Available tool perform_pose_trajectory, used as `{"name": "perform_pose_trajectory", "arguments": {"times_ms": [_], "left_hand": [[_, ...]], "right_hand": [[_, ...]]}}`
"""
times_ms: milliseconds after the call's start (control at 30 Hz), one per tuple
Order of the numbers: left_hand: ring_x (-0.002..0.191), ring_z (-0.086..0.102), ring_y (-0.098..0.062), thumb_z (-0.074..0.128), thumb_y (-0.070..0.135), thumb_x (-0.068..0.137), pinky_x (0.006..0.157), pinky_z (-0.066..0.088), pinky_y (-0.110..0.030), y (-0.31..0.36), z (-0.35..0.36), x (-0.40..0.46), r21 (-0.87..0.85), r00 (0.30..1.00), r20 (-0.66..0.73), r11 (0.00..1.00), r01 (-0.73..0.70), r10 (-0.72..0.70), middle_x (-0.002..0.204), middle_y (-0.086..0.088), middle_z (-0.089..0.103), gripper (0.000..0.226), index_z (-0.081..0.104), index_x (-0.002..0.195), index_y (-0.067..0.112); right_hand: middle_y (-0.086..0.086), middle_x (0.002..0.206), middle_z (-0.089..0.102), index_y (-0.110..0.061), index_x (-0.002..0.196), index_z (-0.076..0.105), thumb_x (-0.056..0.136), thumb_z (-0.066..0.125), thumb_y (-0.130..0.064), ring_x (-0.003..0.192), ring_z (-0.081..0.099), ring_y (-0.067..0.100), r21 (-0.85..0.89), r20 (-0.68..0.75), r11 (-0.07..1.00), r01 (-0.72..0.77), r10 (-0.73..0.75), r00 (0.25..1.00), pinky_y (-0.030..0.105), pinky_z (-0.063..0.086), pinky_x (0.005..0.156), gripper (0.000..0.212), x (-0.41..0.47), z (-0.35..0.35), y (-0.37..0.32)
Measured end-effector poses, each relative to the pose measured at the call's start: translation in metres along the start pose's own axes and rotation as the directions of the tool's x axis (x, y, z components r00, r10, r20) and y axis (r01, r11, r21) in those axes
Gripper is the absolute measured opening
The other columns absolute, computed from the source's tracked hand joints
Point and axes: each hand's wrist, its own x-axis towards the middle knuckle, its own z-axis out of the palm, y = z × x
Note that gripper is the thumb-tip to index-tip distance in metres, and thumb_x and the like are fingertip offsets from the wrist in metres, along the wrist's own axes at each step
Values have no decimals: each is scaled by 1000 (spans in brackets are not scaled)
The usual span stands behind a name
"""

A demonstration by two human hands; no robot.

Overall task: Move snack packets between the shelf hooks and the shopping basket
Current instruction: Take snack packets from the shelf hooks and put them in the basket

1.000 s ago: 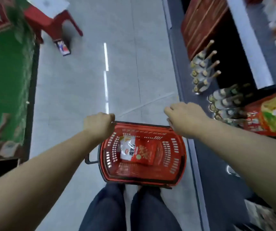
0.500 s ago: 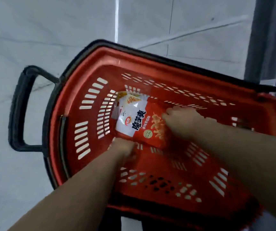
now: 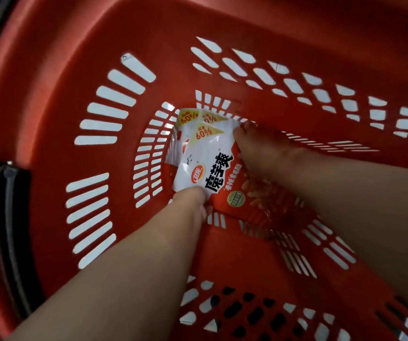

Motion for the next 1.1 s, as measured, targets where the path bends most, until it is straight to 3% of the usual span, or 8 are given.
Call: {"name": "perform_pose_trajectory", "arguments": {"times_ms": [167,267,467,600,733,867,967,1100], "left_hand": [[70,60,-24,42,8,102,28,46,-31,-5,0,4,-164,993,-68,983,80,-93,117,-15,61,30,50,129,2],[78,63,-22,46,16,101,44,53,-26,-8,-2,-17,-189,994,-51,978,88,-99,114,-14,64,30,53,128,3],[67,61,-14,58,18,94,49,48,-26,-6,-32,-82,-68,962,-95,963,-262,255,86,-5,65,7,62,97,13],[83,65,-21,57,24,95,74,52,-37,4,-63,-128,341,641,16,598,-725,768,81,0,69,18,65,80,16],[76,60,-7,58,17,94,73,46,-28,27,-82,-184,397,324,220,219,-891,920,75,16,64,20,61,76,27],[64,52,-9,61,20,93,67,46,-32,53,-97,-249,373,198,347,59,-926,917,66,6,60,26,59,67,24],[66,61,-8,61,24,93,64,51,-23,67,-104,-316,329,129,425,-20,-944,896,72,4,66,19,65,74,21],[65,64,5,61,22,92,57,45,-6,81,-109,-422,207,-5,508,-127,-970,861,77,8,68,13,69,85,15]], "right_hand": [[10,131,50,-18,126,46,93,44,-13,118,52,30,179,12,984,6,-9,1000,35,43,92,33,-8,-7,6],[10,136,48,-26,138,38,97,42,-21,123,48,30,314,73,941,-126,109,991,33,38,99,41,-25,-11,16],[18,122,56,-13,121,54,97,49,-24,112,53,34,537,9,827,-166,191,981,34,41,90,27,-68,-29,29],[15,111,64,-3,108,60,98,47,-21,104,57,31,644,-72,755,-128,226,971,31,38,80,24,-117,-52,35],[10,115,67,-13,114,65,97,51,-21,110,58,27,745,-132,655,-128,332,934,28,41,82,24,-164,-88,36],[13,110,67,-5,106,67,96,53,-18,99,58,21,807,-208,585,-82,411,887,18,24,64,22,-213,-133,35],[3,107,68,-8,108,69,96,53,-19,103,59,18,851,-274,525,-9,459,845,13,29,63,22,-258,-169,31],[-21,70,56,-26,80,66,95,55,-23,65,50,-3,893,-305,449,22,569,764,2,35,56,20,-332,-232,29]]}}
